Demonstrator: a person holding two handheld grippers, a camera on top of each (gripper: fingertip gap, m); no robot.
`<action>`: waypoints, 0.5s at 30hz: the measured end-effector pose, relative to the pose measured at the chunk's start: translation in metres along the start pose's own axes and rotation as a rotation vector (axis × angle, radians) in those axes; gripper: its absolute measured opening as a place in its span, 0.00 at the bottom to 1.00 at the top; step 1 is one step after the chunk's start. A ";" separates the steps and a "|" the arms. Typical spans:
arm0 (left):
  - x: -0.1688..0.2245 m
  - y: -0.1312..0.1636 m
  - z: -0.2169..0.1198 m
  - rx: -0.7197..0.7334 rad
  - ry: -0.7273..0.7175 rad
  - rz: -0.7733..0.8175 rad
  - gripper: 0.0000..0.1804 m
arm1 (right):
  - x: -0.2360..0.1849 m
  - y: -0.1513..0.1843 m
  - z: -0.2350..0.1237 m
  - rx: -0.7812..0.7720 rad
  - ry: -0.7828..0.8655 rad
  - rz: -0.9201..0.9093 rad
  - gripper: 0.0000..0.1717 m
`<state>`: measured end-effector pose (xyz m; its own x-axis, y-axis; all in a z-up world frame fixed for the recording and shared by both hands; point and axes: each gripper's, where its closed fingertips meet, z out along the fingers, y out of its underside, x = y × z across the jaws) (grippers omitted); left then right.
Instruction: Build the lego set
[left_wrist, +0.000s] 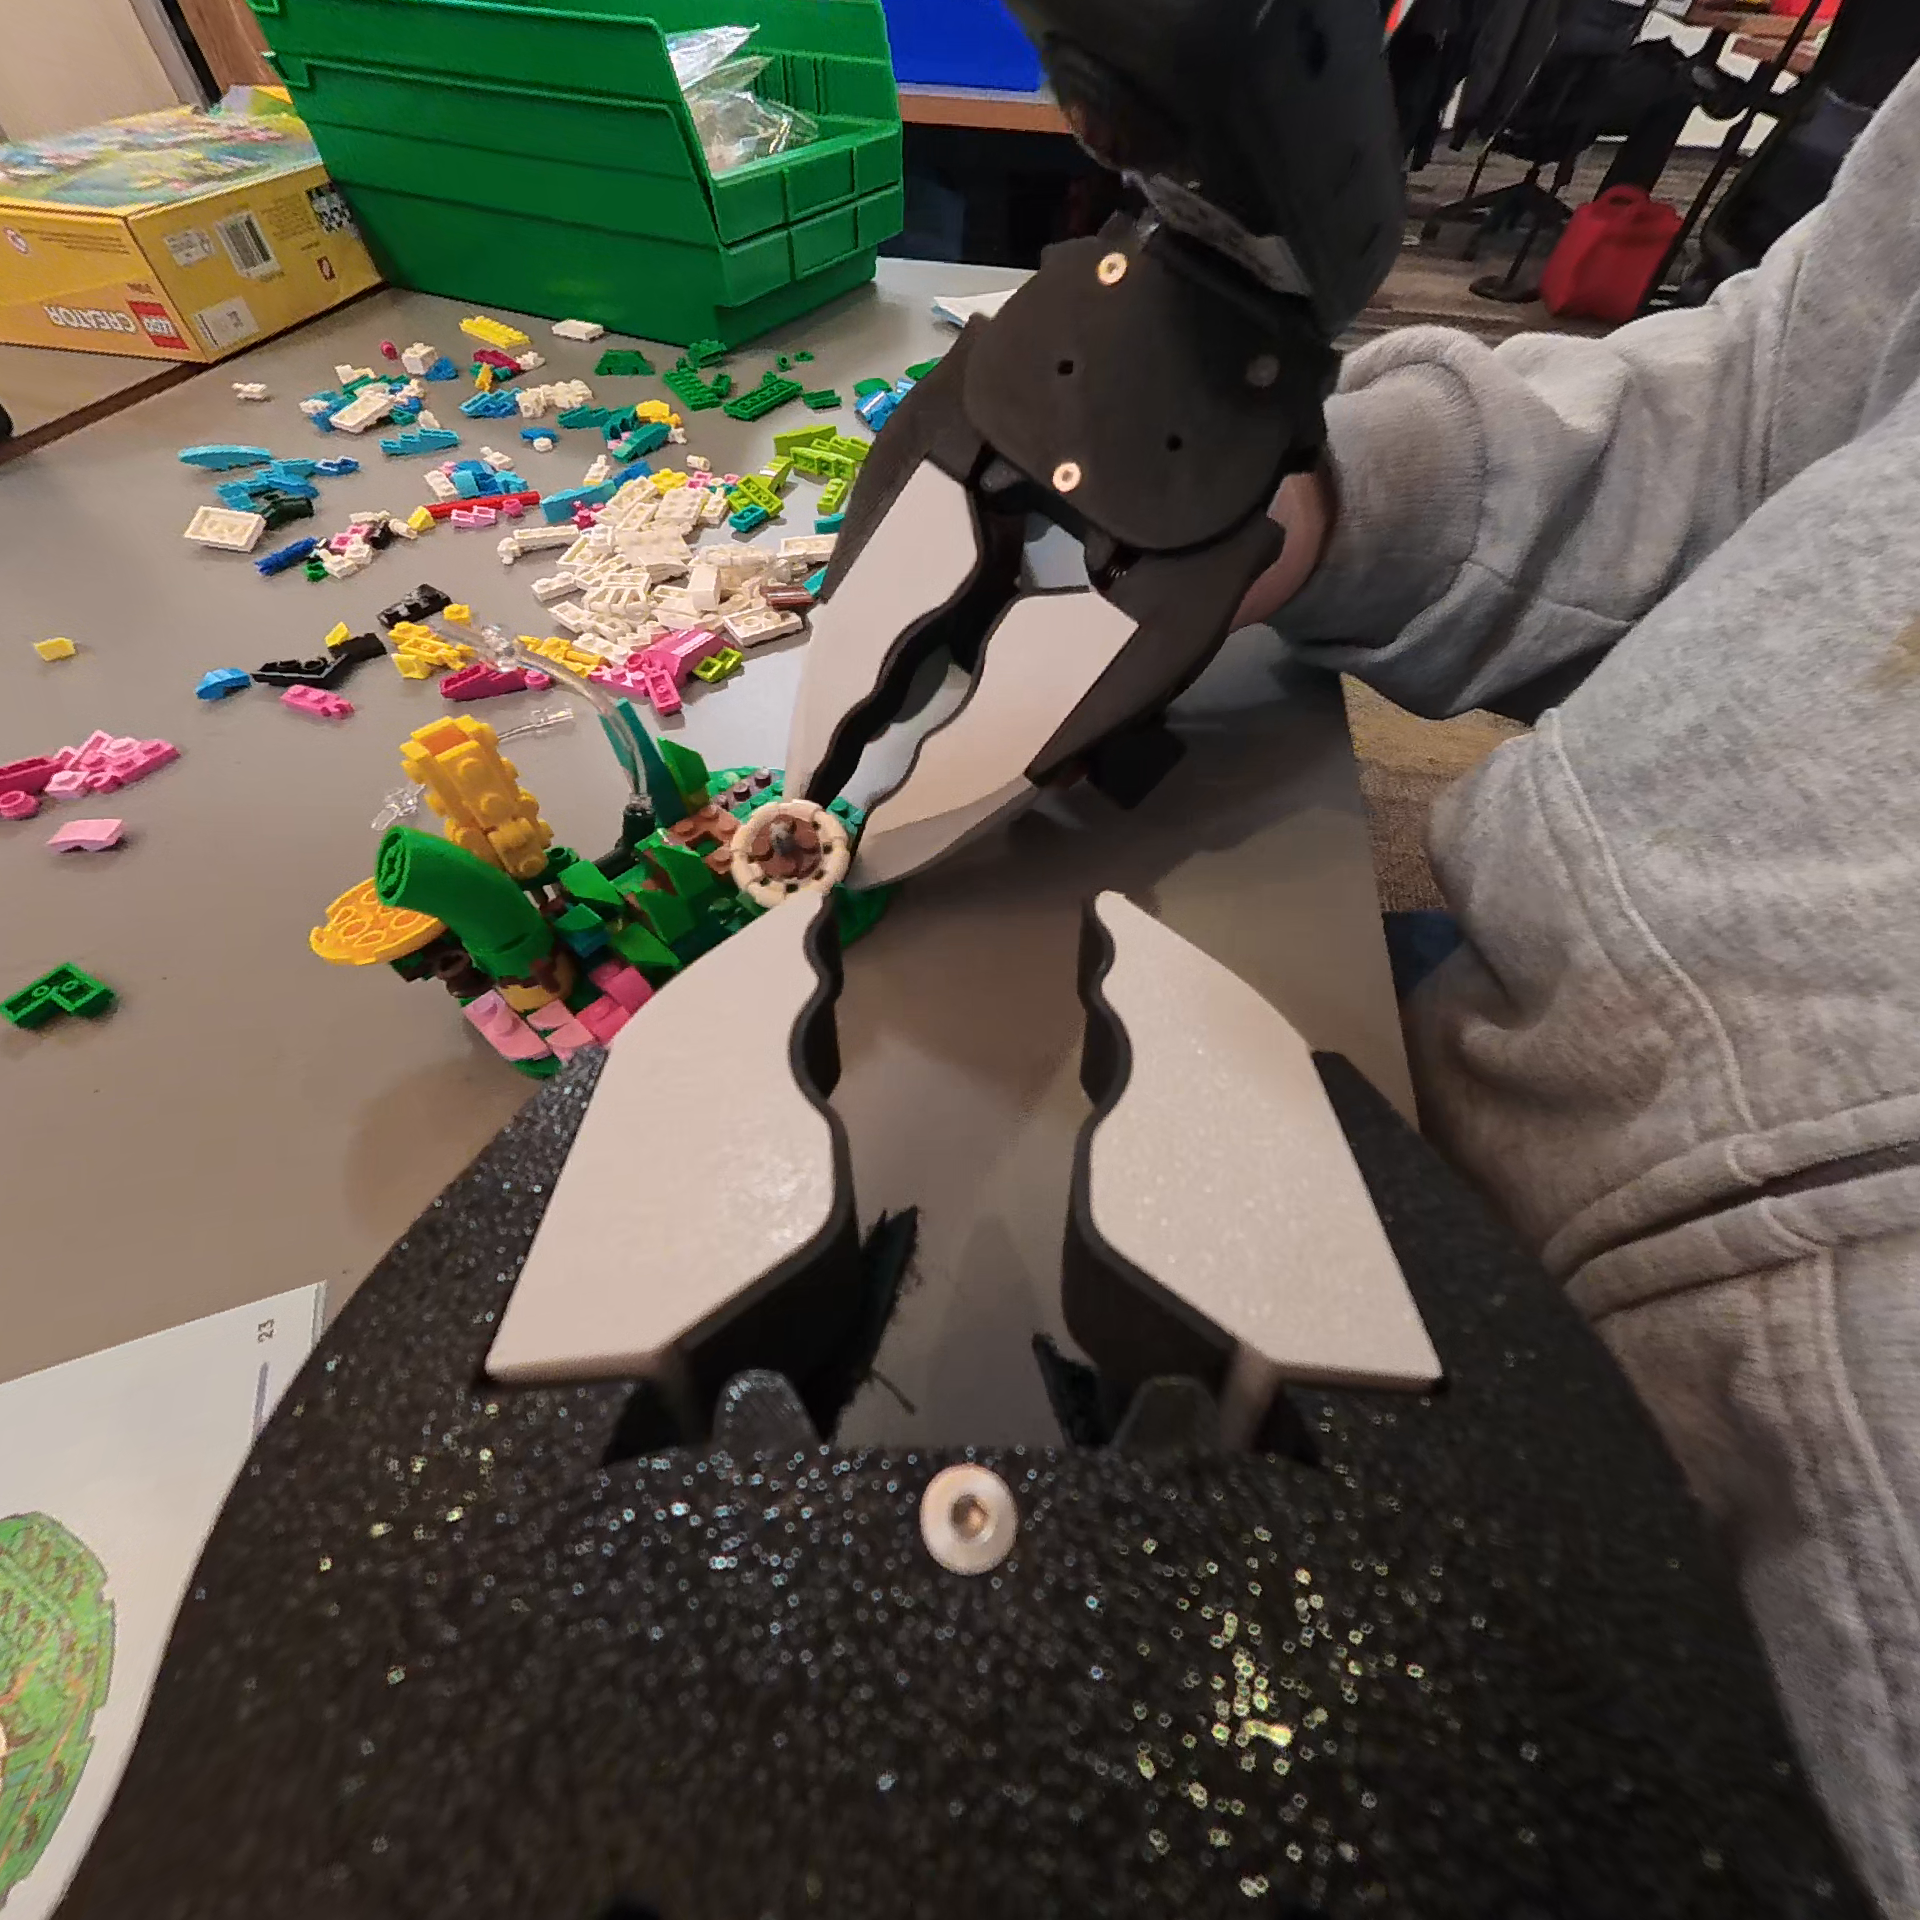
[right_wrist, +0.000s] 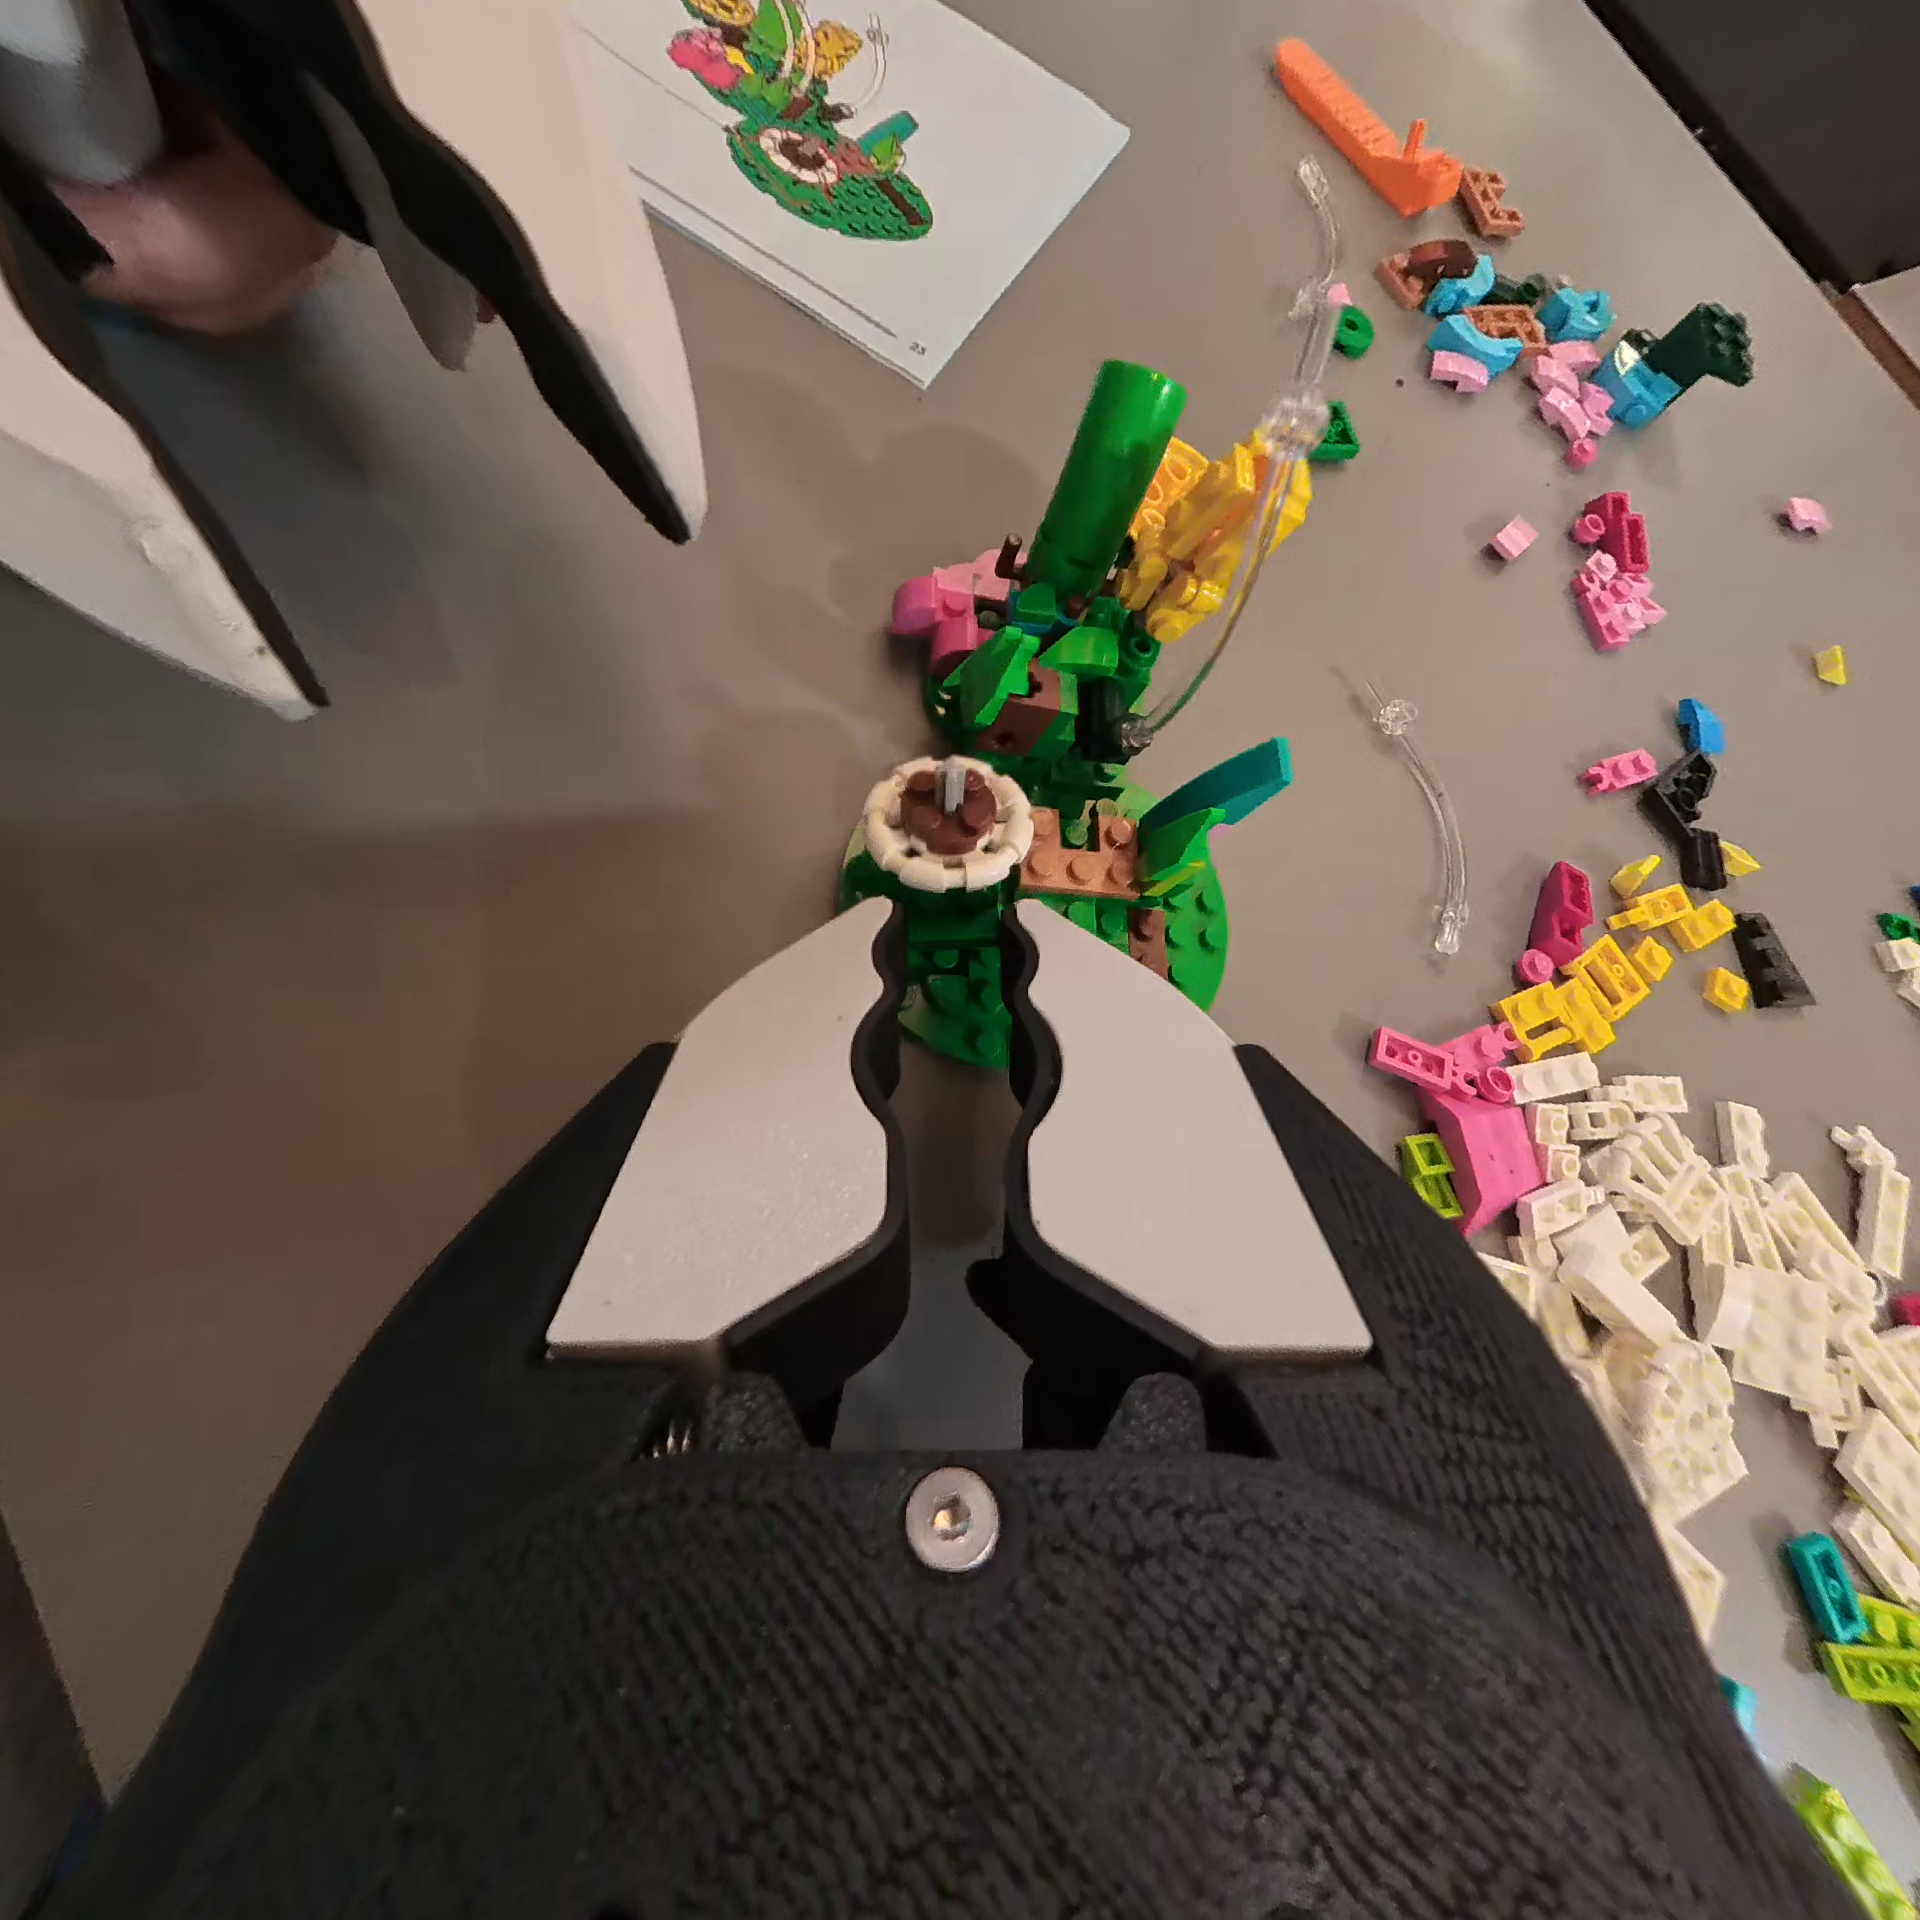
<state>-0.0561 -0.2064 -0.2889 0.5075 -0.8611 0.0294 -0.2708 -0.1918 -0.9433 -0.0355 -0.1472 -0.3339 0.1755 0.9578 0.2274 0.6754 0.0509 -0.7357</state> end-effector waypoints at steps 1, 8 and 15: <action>0.000 0.000 0.000 -0.002 0.000 0.001 0.24 | 0.000 0.000 0.000 -0.006 0.010 -0.013 0.09; 0.001 -0.001 -0.001 0.003 0.007 -0.008 0.24 | -0.001 0.003 -0.002 -0.038 0.029 -0.019 0.10; 0.003 -0.001 -0.001 0.004 0.016 -0.013 0.24 | -0.002 0.004 -0.003 -0.038 0.017 -0.008 0.12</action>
<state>-0.0551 -0.2092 -0.2872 0.4979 -0.8660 0.0470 -0.2607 -0.2011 -0.9442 -0.0308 -0.1502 -0.3352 0.1821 0.9524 0.2444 0.7036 0.0474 -0.7090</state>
